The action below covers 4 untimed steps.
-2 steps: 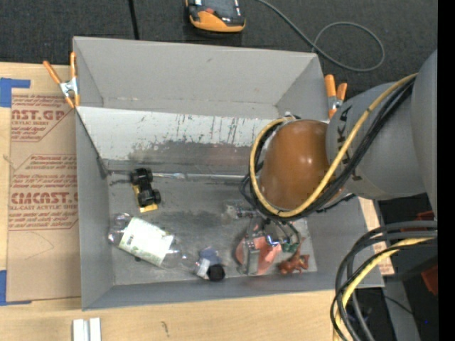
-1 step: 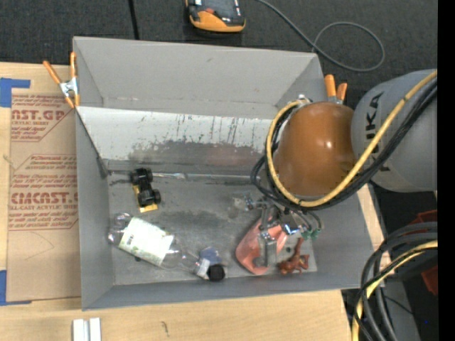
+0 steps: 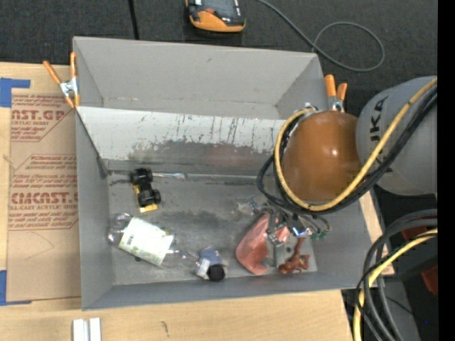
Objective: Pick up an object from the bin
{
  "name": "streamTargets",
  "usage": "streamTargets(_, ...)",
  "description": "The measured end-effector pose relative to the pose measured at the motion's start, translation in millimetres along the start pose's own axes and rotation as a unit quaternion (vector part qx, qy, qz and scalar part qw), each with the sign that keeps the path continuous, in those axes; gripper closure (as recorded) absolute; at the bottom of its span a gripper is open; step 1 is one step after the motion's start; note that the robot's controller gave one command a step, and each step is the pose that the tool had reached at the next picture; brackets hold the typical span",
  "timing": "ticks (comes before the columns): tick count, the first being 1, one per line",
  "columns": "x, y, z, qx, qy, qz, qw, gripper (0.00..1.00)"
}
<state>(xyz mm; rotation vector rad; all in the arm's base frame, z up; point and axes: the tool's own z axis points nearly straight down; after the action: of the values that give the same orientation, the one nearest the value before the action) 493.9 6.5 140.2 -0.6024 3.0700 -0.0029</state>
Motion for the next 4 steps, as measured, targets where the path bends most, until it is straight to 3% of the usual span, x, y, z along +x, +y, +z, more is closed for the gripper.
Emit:
streamTargets(1,4.0,-33,58,-0.004,0.0081,0.015,0.9998,0.00)
streamTargets(2,24.4,-73,45,-0.004,0.0075,-0.005,0.9999,1.00)
streamTargets(3,24.4,-73,45,-0.004,0.0075,-0.005,0.9999,1.00)
streamTargets(4,17.7,-69,-4,-0.006,0.0114,-0.010,0.9999,1.00)
